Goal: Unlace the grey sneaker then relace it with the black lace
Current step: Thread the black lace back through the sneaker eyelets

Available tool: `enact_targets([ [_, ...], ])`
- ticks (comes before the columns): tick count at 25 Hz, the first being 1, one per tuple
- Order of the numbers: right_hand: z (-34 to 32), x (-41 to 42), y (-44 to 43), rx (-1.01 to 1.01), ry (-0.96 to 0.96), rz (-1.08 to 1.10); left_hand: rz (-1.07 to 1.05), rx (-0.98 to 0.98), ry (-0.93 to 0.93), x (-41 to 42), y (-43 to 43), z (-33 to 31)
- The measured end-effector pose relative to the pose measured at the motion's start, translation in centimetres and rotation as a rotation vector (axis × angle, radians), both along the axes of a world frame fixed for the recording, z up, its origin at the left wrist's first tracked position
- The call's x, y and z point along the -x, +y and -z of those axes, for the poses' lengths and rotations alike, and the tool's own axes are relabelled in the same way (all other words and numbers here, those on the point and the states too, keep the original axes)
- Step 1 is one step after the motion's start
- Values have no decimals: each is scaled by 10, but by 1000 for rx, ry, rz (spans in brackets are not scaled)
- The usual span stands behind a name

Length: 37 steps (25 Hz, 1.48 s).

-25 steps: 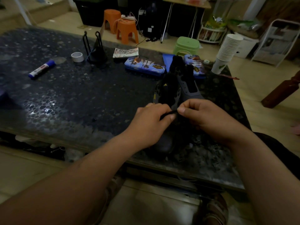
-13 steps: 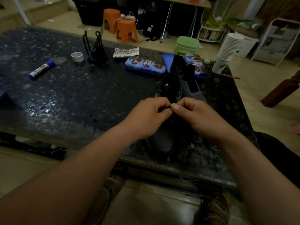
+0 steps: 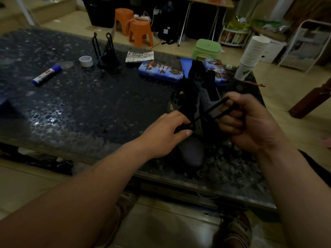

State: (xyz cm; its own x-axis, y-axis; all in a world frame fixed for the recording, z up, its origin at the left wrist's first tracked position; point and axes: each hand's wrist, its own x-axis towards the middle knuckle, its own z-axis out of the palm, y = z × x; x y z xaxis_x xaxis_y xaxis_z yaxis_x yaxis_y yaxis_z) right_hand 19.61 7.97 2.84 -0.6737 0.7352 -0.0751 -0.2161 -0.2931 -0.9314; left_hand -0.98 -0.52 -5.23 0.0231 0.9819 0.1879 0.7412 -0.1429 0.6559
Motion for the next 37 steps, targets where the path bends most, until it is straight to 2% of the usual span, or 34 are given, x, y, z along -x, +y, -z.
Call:
enact_targets([
  [2, -3, 0, 0, 43, 32, -10, -34, -25, -15, -1, 3, 0],
  [4, 3, 2, 2, -23, -173, 5, -46, -2, -63, -4, 5, -5],
  [5, 10, 4, 4, -35, -281, 42, -56, 40, -186, -7, 6, -10],
  [7, 26, 5, 13, -3, -400, 233, -221, 109, -680, -9, 10, -24],
  [9, 37, 3, 26, 30, -422, 519, -522, 129, -1250, 0, 14, -36],
  [10, 40, 1, 31, 34, -411, 626, -651, 109, -1444, 7, 15, -38],
  [11, 43, -2, 34, 26, -400, 667, -754, 88, -1537, 12, 16, -37],
  [12, 46, -3, 36, 7, -411, 649, -833, 75, -1493, 16, 15, -34],
  [13, 49, -3, 34, -19, -450, 592, -914, 72, -1273, 16, 10, -32],
  [14, 51, -3, 31, -54, -518, 528, -953, 20, -944, 13, 5, -30],
  [16, 52, -3, 23, -158, -672, 454, -780, -293, -351, 0, -7, -32],
  [17, 50, -3, 20, -226, -731, 452, -621, -375, -173, -10, -11, -34],
  [18, 50, -2, 17, -300, -774, 454, -468, -351, -39, -20, -12, -34],
  [21, 51, 5, 7, -391, -821, 371, -206, 18, 243, -44, -11, -22],
  [23, 53, 8, -3, -334, -858, 245, -182, 100, 283, -45, -10, -19],
  [25, 55, 5, -8, -273, -872, 171, -182, 112, 239, -38, -9, -21],
  [30, 57, -8, -10, -228, -802, 153, -138, 267, 216, -40, -3, -23],
  [34, 60, -15, -15, -373, -827, 192, -183, 303, -50, -43, 8, -17],
  [37, 59, -17, -16, -476, -827, 196, -186, 313, -149, -41, 10, -14],
])
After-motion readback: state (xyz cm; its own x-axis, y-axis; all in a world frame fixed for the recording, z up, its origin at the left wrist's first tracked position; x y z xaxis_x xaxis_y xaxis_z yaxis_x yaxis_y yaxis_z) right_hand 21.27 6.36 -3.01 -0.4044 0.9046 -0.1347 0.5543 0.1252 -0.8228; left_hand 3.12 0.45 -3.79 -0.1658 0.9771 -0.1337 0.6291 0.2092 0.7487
